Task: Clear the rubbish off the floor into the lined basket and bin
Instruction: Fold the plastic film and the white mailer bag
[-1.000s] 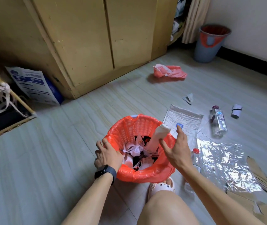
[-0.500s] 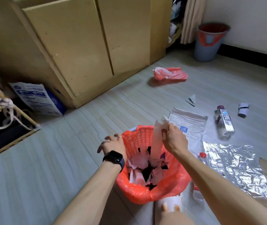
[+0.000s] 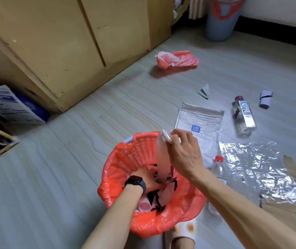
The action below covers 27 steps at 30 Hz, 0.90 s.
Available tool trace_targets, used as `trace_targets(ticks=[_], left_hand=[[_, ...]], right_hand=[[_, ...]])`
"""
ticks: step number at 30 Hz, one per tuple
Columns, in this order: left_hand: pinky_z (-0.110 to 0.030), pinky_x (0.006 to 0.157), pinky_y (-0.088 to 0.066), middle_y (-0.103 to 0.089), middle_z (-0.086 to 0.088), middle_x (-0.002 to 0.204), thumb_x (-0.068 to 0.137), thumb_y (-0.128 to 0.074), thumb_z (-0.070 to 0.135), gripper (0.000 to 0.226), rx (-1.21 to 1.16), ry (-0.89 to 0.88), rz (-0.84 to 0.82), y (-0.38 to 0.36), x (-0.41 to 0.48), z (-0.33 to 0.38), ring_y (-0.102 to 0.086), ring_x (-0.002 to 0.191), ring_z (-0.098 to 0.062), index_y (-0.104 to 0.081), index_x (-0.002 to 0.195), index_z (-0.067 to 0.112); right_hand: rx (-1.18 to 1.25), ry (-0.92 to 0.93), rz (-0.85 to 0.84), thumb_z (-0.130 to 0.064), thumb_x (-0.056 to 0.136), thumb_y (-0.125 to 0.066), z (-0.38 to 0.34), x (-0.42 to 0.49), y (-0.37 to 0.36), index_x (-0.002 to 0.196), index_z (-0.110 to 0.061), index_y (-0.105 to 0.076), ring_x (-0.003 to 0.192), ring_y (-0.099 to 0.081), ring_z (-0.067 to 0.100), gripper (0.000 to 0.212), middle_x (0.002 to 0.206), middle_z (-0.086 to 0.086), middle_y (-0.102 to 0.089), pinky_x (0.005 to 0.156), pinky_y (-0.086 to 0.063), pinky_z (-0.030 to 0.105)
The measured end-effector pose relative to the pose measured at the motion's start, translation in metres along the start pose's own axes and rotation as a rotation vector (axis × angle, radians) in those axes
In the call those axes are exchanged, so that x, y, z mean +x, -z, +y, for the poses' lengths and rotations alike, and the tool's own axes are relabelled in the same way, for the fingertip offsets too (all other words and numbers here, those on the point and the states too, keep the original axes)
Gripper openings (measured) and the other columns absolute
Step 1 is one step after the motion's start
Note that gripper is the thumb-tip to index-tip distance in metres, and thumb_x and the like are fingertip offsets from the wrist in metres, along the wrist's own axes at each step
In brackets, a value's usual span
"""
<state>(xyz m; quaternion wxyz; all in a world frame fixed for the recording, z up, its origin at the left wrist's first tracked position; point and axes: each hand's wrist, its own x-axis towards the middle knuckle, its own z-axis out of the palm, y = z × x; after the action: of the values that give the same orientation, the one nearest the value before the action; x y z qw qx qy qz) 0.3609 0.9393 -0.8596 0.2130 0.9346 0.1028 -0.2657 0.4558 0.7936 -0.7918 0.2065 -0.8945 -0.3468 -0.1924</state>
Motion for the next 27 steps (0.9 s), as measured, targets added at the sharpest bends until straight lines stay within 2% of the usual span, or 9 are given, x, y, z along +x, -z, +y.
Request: trace_targets(ticks=[4, 6, 9, 12, 16, 18, 20, 23, 27], left_hand=[[-0.028, 0.063, -0.045, -0.068, 0.004, 0.095, 0.073, -0.043, 0.066, 0.04, -0.079, -0.003, -0.006, -0.003, -0.013, -0.006, -0.065, 0.085, -0.024, -0.055, 0.082, 0.029], [-0.025, 0.061, -0.037, -0.068, -0.002, 0.096, 0.079, -0.045, 0.063, 0.037, -0.101, 0.035, 0.025, -0.004, -0.024, -0.012, -0.063, 0.087, -0.026, -0.054, 0.089, 0.028], [-0.029, 0.073, -0.041, -0.066, -0.012, 0.11, 0.091, -0.047, 0.034, 0.032, 0.024, 0.094, -0.029, -0.013, -0.039, -0.016, -0.061, 0.103, -0.032, -0.06, 0.11, 0.011], [-0.034, 0.098, -0.039, -0.059, -0.004, 0.118, 0.098, -0.041, 0.027, 0.036, 0.116, 0.137, -0.068, -0.026, -0.051, -0.014, -0.052, 0.121, -0.027, -0.06, 0.123, 0.011], [-0.035, 0.092, -0.04, -0.059, -0.012, 0.128, 0.1, -0.035, 0.038, 0.043, 0.143, 0.137, -0.139, -0.023, -0.069, -0.003, -0.054, 0.117, -0.032, -0.061, 0.119, 0.009], [-0.032, 0.087, -0.042, -0.058, -0.011, 0.132, 0.097, -0.039, 0.046, 0.043, 0.11, 0.112, -0.173, -0.014, -0.076, -0.002, -0.056, 0.114, -0.032, -0.057, 0.124, 0.018], [-0.03, 0.081, -0.042, -0.061, -0.009, 0.128, 0.092, -0.047, 0.048, 0.036, 0.054, 0.084, -0.155, -0.003, -0.081, -0.003, -0.058, 0.111, -0.032, -0.06, 0.118, 0.027], [-0.031, 0.068, -0.043, -0.067, -0.009, 0.103, 0.083, -0.052, 0.044, 0.025, 0.155, 0.077, 0.092, 0.021, -0.092, -0.005, -0.062, 0.098, -0.033, -0.064, 0.086, 0.022], [-0.04, 0.079, -0.048, -0.058, -0.003, 0.115, 0.078, -0.063, 0.037, 0.035, 0.35, -0.026, 0.76, 0.049, -0.094, -0.014, -0.056, 0.103, -0.028, -0.064, 0.108, 0.02]], right_hand=[[0.044, -0.025, 0.004, 0.0, 0.08, -0.071, -0.012, 0.013, 0.01, 0.085, -0.006, -0.057, 0.059, -0.052, 0.035, 0.015, 0.085, 0.012, -0.058, 0.049, -0.032, 0.035], [0.186, -0.065, 0.022, 0.001, 0.084, -0.066, -0.026, 0.023, 0.021, 0.093, -0.009, -0.048, 0.049, -0.048, 0.037, 0.023, 0.09, 0.014, -0.056, 0.043, -0.024, 0.029], [0.278, -0.022, 0.003, 0.0, 0.089, -0.062, -0.047, 0.032, 0.035, 0.099, -0.015, -0.037, 0.051, -0.05, 0.04, 0.031, 0.097, 0.016, -0.057, 0.04, -0.029, 0.032], [0.344, 0.001, -0.022, -0.005, 0.094, -0.055, -0.059, 0.038, 0.044, 0.099, -0.018, -0.034, 0.054, -0.051, 0.042, 0.025, 0.083, 0.016, -0.056, 0.041, -0.034, 0.038], [0.418, -0.065, -0.289, -0.015, 0.099, -0.043, -0.068, 0.031, 0.034, 0.107, -0.018, -0.036, 0.068, -0.053, 0.045, 0.011, 0.072, 0.009, -0.052, 0.055, -0.025, 0.036], [0.337, -0.028, -0.486, -0.015, 0.099, -0.045, -0.064, 0.02, 0.021, 0.123, -0.014, -0.04, 0.08, -0.058, 0.045, 0.025, 0.09, 0.019, -0.064, 0.057, -0.031, 0.039], [0.289, -0.043, -0.616, -0.022, 0.1, -0.047, -0.059, 0.01, 0.013, 0.126, -0.015, -0.046, 0.092, -0.06, 0.044, 0.027, 0.106, 0.017, -0.066, 0.062, -0.042, 0.043], [0.232, -0.148, -0.479, -0.035, 0.098, -0.051, -0.057, 0.009, 0.008, 0.111, -0.017, -0.054, 0.101, -0.059, 0.036, 0.023, 0.107, 0.01, -0.065, 0.069, -0.046, 0.042], [0.089, -0.185, -0.336, -0.051, 0.089, -0.058, -0.053, 0.016, 0.003, 0.107, -0.018, -0.055, 0.099, -0.052, 0.033, 0.038, 0.106, 0.005, -0.06, 0.072, -0.047, 0.041]])
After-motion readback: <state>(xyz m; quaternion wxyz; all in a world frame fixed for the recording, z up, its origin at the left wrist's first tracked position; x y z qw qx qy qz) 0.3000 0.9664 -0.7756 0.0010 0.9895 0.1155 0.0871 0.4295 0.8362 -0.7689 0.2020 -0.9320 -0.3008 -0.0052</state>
